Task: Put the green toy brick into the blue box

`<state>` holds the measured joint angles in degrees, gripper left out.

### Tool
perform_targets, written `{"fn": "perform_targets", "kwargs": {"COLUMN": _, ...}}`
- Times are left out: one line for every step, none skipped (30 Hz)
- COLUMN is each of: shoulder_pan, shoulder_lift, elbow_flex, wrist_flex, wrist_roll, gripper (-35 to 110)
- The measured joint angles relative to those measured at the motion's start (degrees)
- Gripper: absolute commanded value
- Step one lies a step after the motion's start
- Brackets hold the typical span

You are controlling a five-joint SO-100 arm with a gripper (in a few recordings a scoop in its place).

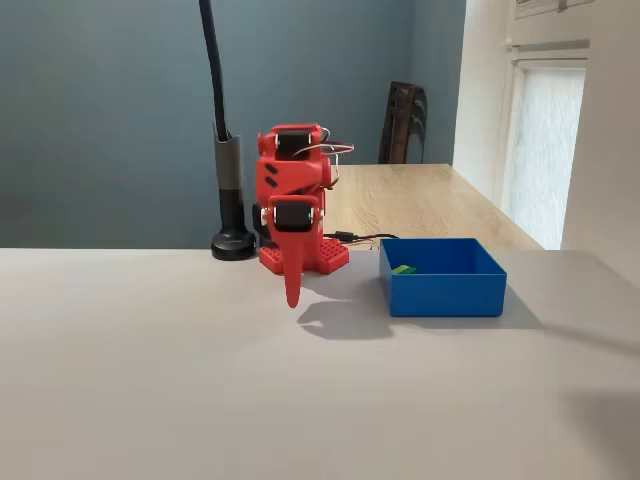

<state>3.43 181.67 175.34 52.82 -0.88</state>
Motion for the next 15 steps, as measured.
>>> {"fn": "perform_targets", "kwargs": {"shoulder_pan": 0.0, "shoulder_lift": 1.1, "elbow_flex": 0.8, "wrist_flex": 0.0, "wrist_roll": -0.5, "gripper": 0}}
{"fn": "perform_targets", "kwargs": {"shoulder_pan": 0.0, "shoulder_lift": 2.1, "elbow_flex": 1.2, "wrist_flex": 0.0, "wrist_roll": -0.5, "gripper": 0}}
{"fn": "perform_targets", "kwargs": {"shoulder_pan": 0.0, "shoulder_lift": 3.3, "elbow_flex": 1.8, "wrist_flex": -0.3, "wrist_roll": -0.6, "gripper": 0}}
{"fn": "perform_targets", "kwargs": {"shoulder_pan": 0.0, "shoulder_lift": 4.1, "elbow_flex": 2.0, "wrist_flex": -0.6, "wrist_roll": -0.7, "gripper": 0}}
{"fn": "perform_targets", "kwargs": {"shoulder_pan": 0.0, "shoulder_lift": 4.7, "elbow_flex": 2.2, "wrist_flex": -0.7, "wrist_roll": -0.4, "gripper": 0}}
{"fn": "perform_targets", "kwargs": {"shoulder_pan": 0.0, "shoulder_lift": 4.9, "elbow_flex": 2.4, "wrist_flex": -0.8, "wrist_roll": -0.4, "gripper": 0}}
{"fn": "perform_targets", "kwargs": {"shoulder_pan": 0.0, "shoulder_lift": 5.0, "elbow_flex": 2.4, "wrist_flex": -0.8, "wrist_roll": -0.4, "gripper": 0}}
{"fn": "perform_targets", "kwargs": {"shoulder_pan": 0.0, "shoulder_lift": 5.1, "elbow_flex": 2.4, "wrist_flex": -0.8, "wrist_roll": -0.4, "gripper": 0}}
{"fn": "perform_targets", "kwargs": {"shoulder_pan": 0.0, "shoulder_lift": 5.0, "elbow_flex": 2.4, "wrist_flex": -0.8, "wrist_roll": -0.4, "gripper": 0}}
{"fn": "perform_targets", "kwargs": {"shoulder_pan": 0.0, "shoulder_lift": 5.0, "elbow_flex": 2.4, "wrist_flex": -0.8, "wrist_roll": -0.5, "gripper": 0}}
{"fn": "perform_targets", "kwargs": {"shoulder_pan": 0.0, "shoulder_lift": 5.0, "elbow_flex": 2.4, "wrist_flex": -0.8, "wrist_roll": -0.7, "gripper": 0}}
{"fn": "perform_targets", "kwargs": {"shoulder_pan": 0.0, "shoulder_lift": 5.0, "elbow_flex": 2.4, "wrist_flex": -0.8, "wrist_roll": -0.8, "gripper": 0}}
{"fn": "perform_targets", "kwargs": {"shoulder_pan": 0.0, "shoulder_lift": 5.0, "elbow_flex": 2.4, "wrist_flex": -0.8, "wrist_roll": -0.6, "gripper": 0}}
{"fn": "perform_targets", "kwargs": {"shoulder_pan": 0.0, "shoulder_lift": 5.0, "elbow_flex": 2.4, "wrist_flex": -0.8, "wrist_roll": -0.4, "gripper": 0}}
{"fn": "perform_targets", "kwargs": {"shoulder_pan": 0.0, "shoulder_lift": 5.0, "elbow_flex": 2.4, "wrist_flex": -0.8, "wrist_roll": -0.4, "gripper": 0}}
